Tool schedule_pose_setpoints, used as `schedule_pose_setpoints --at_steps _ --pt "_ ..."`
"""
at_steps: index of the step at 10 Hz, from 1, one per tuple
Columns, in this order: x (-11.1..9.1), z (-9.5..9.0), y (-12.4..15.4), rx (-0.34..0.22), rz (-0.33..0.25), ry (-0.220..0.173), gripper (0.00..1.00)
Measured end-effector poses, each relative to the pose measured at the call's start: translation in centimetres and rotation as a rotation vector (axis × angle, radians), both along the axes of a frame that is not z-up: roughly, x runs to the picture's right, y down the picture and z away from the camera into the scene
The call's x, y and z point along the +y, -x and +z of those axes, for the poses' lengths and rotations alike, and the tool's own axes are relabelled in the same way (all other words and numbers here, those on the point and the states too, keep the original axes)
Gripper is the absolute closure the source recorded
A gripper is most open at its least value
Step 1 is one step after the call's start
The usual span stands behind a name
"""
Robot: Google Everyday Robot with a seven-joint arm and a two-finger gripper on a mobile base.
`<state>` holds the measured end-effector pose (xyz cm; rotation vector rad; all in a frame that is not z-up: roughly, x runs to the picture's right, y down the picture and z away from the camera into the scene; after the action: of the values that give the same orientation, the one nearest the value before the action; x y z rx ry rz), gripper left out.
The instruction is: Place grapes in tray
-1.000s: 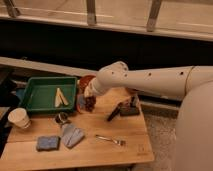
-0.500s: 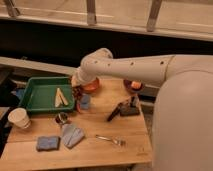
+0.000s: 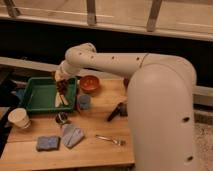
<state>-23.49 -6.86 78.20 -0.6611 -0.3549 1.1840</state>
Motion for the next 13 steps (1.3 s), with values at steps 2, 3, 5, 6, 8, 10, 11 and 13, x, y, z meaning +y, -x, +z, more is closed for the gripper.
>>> schedule_pose_setpoints --at_steps 2,3,5,6,8,10,11,13 --pt "-1.2 1.2 1.1 -0.053 0.017 0.010 0.66" --pt "-1.8 1.7 0.9 -0.066 0.027 0.013 0.58" --pt "-3.4 3.3 -1.5 -0.085 0.077 0.022 0.36" --pt "-3.6 3.9 -2.2 -0.088 0.098 0.033 0.27" --pt "-2.5 5.7 -2.5 -0.090 0.118 0.072 0.20" --pt "-1.0 7.1 -1.9 -0.090 0.103 0.112 0.20" --pt "-0.2 7.3 -1.1 -0.093 0.088 0.132 0.20" --pt "0.1 7.5 -1.3 -0.090 0.086 0.140 0.20"
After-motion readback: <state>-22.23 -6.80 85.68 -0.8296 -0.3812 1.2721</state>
